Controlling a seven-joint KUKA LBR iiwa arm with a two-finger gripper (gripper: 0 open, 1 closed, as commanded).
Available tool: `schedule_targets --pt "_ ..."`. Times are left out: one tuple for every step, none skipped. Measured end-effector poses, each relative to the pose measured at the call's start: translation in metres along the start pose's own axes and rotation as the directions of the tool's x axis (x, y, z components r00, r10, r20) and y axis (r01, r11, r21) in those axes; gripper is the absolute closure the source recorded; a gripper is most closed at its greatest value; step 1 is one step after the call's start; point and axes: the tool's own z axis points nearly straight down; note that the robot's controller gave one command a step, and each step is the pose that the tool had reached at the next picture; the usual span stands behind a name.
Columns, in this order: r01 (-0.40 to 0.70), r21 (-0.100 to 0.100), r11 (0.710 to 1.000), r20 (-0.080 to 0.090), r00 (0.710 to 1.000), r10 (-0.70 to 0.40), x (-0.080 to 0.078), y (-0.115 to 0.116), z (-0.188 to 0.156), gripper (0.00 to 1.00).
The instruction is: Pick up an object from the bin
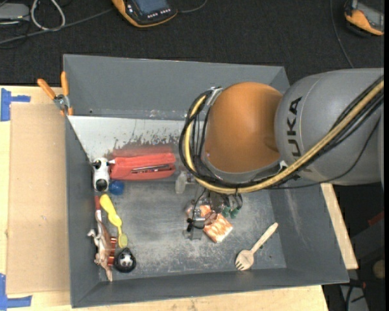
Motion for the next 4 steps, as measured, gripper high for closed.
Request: schedule_targets --pt "-0.003 -0.001 1.000 0.008 1.000 0.003 -0.002 -0.001 -0.004 0.00" --pt "0.120 0.000 0.993 0.008 0.993 -0.120 -0.017 -0.046 0.003 0.00" --pt "0.132 0.000 0.991 0.007 0.991 -0.132 -0.015 -0.066 0.005 0.00" --pt "0.011 -0.002 1.000 0.006 1.000 -0.011 -0.020 -0.080 0.013 0.00"
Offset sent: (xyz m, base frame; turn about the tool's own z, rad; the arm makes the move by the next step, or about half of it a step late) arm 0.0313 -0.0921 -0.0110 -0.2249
